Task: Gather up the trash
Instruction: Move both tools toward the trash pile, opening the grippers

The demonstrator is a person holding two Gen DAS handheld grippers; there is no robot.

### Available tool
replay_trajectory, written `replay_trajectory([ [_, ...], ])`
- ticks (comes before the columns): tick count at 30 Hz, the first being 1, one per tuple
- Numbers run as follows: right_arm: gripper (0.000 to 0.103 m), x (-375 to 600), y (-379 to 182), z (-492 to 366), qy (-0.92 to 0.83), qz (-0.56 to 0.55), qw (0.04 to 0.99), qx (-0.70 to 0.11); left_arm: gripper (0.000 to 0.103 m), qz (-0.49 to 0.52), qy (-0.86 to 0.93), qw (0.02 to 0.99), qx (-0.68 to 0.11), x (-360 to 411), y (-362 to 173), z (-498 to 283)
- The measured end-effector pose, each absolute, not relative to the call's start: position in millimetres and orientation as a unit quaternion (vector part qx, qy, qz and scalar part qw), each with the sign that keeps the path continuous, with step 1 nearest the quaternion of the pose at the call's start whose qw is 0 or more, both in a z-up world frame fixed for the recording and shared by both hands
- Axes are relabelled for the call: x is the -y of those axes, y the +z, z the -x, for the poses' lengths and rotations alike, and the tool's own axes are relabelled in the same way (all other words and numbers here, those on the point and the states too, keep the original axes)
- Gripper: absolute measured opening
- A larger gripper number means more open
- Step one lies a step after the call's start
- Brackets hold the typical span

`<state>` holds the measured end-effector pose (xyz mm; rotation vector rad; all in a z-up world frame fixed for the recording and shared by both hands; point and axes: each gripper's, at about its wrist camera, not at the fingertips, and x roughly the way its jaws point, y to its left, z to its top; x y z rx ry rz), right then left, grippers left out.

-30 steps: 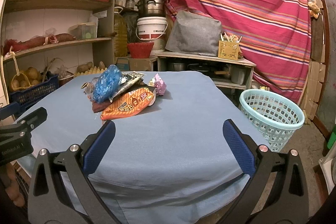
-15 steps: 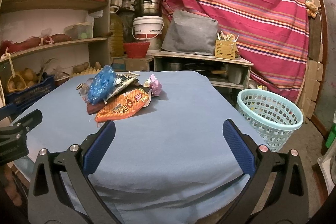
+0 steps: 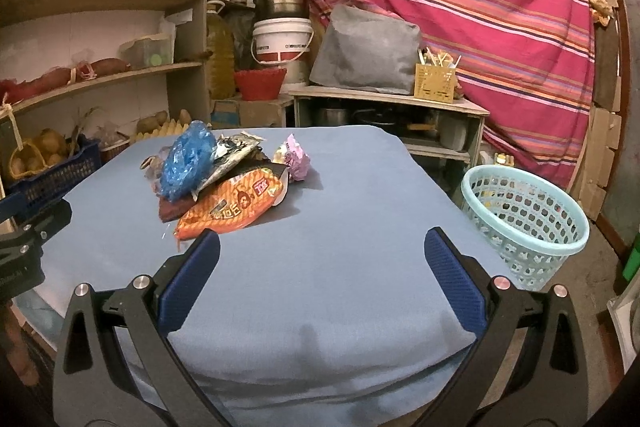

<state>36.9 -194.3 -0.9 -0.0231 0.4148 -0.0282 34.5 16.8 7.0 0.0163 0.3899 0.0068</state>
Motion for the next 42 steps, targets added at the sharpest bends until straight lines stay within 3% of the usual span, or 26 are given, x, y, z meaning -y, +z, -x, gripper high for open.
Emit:
replay_trajectory([
  [24, 0.099, 194.4, 30.8, -159.8, 0.009, 0.02, 0.972, -0.233, 0.098, 0.001, 0.026, 0.983, -0.183, -48.0, 52.4, -144.0],
  [42, 0.099, 208.4, 10.4, -187.9, -0.02, 0.042, 0.969, -0.242, 0.098, 0.032, 0.047, 0.964, -0.259, -79.4, 7.6, -200.3],
])
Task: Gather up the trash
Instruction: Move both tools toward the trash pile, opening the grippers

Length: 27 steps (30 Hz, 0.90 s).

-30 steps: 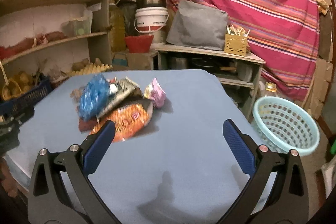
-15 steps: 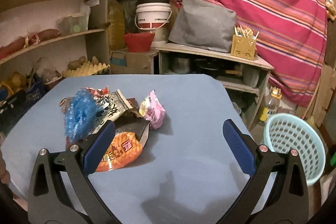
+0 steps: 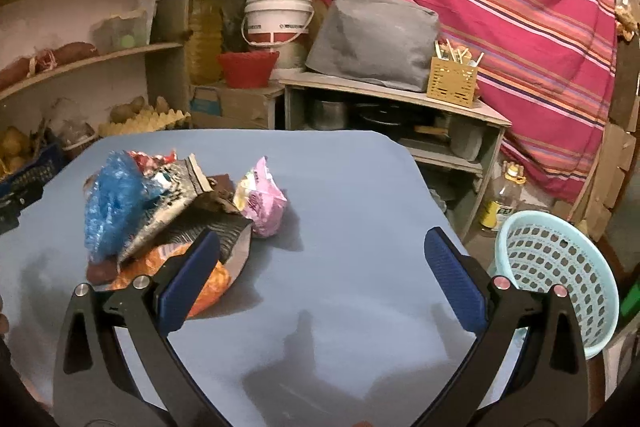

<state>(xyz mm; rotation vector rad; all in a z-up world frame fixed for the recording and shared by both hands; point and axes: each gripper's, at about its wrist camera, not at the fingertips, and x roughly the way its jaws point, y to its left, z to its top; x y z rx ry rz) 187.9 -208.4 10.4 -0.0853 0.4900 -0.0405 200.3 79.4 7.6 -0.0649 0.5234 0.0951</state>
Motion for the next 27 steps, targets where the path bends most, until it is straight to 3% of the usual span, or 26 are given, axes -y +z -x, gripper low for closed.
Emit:
replay_trajectory([
  [10, 0.099, 189.4, -18.9, -204.4, 0.019, 0.052, 0.951, -0.306, 0.098, 0.058, 0.04, 0.955, -0.287, -86.5, -2.0, -208.7],
  [19, 0.099, 173.8, -31.5, -223.8, 0.047, 0.033, 0.94, -0.336, 0.098, 0.017, 0.046, 0.95, -0.308, -87.9, -7.4, -210.0],
  [24, 0.092, 159.2, -36.0, -227.8, 0.06, 0.057, 0.936, -0.343, 0.098, 0.023, 0.047, 0.953, -0.298, -94.7, -4.6, -207.5],
  [27, 0.082, 156.2, -39.8, -231.3, 0.073, 0.055, 0.93, -0.355, 0.098, 0.027, 0.041, 0.953, -0.299, -96.2, -4.7, -208.0],
])
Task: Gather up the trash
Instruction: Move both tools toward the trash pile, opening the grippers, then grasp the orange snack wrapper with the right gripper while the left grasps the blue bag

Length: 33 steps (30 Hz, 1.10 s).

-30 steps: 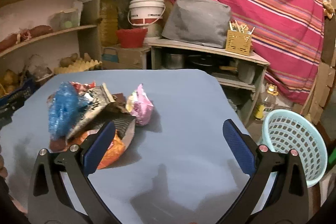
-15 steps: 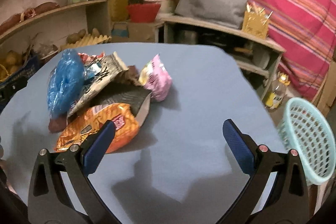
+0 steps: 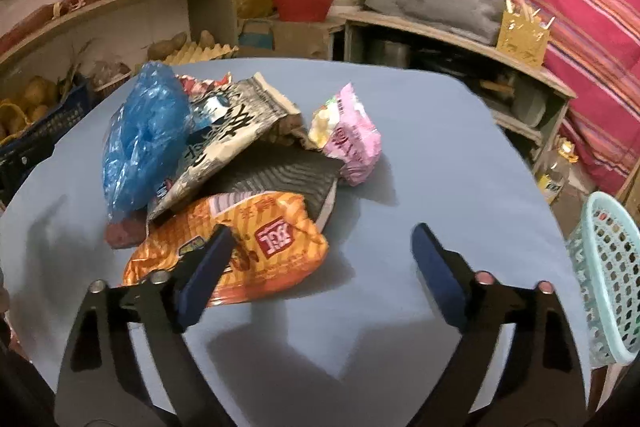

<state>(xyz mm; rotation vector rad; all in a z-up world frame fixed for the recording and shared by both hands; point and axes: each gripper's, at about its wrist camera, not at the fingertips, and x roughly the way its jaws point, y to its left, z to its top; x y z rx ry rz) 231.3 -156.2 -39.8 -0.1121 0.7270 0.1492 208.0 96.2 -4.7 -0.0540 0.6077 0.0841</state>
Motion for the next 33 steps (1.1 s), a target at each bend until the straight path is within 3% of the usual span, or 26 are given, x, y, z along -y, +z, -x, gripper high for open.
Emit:
replay_trajectory([
  [6, 0.062, 149.2, -44.5, -237.0, 0.106, 0.043, 0.92, -0.376, 0.098, 0.019, 0.042, 0.953, -0.299, -97.3, -5.1, -208.4],
  [8, 0.045, 145.7, -45.8, -237.9, 0.116, 0.043, 0.916, -0.381, 0.098, 0.019, 0.042, 0.953, -0.299, -97.3, -5.3, -208.5],
  [14, 0.029, 144.0, -43.7, -232.9, 0.133, 0.048, 0.912, -0.386, 0.098, 0.028, 0.038, 0.953, -0.299, -98.1, -4.6, -207.1],
  [20, 0.017, 154.0, -39.1, -223.9, 0.146, 0.038, 0.909, -0.388, 0.098, 0.029, 0.03, 0.954, -0.296, -91.9, -0.8, -201.7],
  [24, 0.016, 163.8, -31.5, -215.9, 0.151, 0.025, 0.911, -0.383, 0.098, 0.027, 0.022, 0.955, -0.295, -82.3, 2.1, -199.2],
  [26, 0.004, 171.5, -25.0, -210.7, 0.151, 0.018, 0.914, -0.376, 0.098, 0.029, 0.015, 0.955, -0.293, -76.9, 4.3, -198.5],
  [33, 0.004, 209.7, -11.9, -202.7, 0.127, -0.004, 0.923, -0.362, 0.098, 0.019, -0.013, 0.957, -0.291, -44.3, 9.0, -202.4],
])
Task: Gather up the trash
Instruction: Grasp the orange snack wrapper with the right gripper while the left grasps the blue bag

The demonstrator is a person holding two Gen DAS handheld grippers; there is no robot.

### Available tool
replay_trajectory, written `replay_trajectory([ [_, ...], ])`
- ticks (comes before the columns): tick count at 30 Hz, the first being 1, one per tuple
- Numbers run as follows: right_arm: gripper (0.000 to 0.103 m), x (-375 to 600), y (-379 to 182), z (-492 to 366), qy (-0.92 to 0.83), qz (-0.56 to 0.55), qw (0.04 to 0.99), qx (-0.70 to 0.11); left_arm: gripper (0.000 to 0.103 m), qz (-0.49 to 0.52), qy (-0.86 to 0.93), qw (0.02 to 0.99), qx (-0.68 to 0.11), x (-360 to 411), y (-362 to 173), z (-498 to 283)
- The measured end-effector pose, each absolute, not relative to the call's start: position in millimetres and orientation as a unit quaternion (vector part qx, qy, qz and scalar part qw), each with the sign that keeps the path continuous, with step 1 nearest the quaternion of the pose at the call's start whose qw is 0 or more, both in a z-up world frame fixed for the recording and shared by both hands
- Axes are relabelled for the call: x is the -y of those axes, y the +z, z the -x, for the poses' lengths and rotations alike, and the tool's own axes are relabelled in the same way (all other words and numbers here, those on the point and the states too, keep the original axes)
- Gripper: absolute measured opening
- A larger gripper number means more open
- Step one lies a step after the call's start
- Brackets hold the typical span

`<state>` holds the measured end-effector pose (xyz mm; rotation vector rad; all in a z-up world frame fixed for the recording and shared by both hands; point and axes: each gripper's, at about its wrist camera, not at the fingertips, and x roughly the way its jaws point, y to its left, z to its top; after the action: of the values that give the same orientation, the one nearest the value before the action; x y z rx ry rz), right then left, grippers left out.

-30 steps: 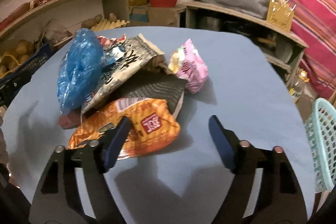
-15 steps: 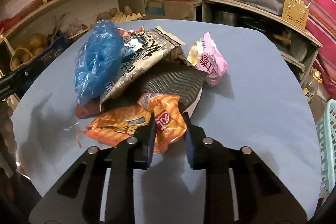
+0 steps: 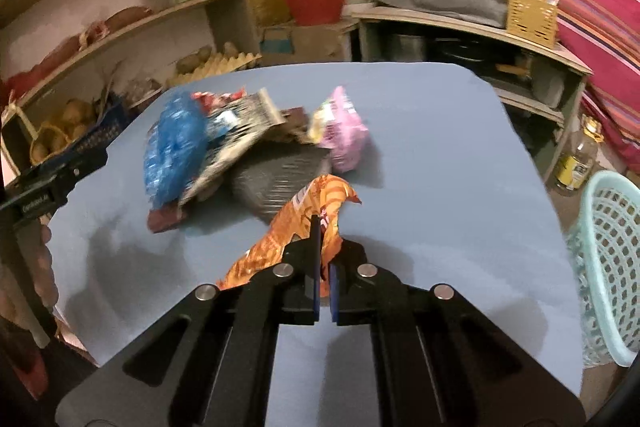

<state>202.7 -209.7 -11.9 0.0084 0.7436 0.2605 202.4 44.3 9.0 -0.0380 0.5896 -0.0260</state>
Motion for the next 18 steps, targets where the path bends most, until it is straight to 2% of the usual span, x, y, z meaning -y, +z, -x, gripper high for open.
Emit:
replay_trajectory([
  [13, 0.004, 248.2, -11.1, -201.3, 0.098, -0.02, 0.927, -0.36, 0.096, 0.022, -0.048, 0.951, -0.304, 3.8, -3.2, -234.4],
  [15, 0.004, 251.2, -11.5, -200.5, 0.097, -0.023, 0.927, -0.361, 0.082, 0.024, -0.056, 0.949, -0.311, 6.5, -6.4, -237.6],
  [18, 0.004, 253.3, -11.0, -200.4, 0.095, -0.026, 0.928, -0.361, 0.066, 0.028, -0.073, 0.941, -0.329, 10.9, -14.0, -242.7],
])
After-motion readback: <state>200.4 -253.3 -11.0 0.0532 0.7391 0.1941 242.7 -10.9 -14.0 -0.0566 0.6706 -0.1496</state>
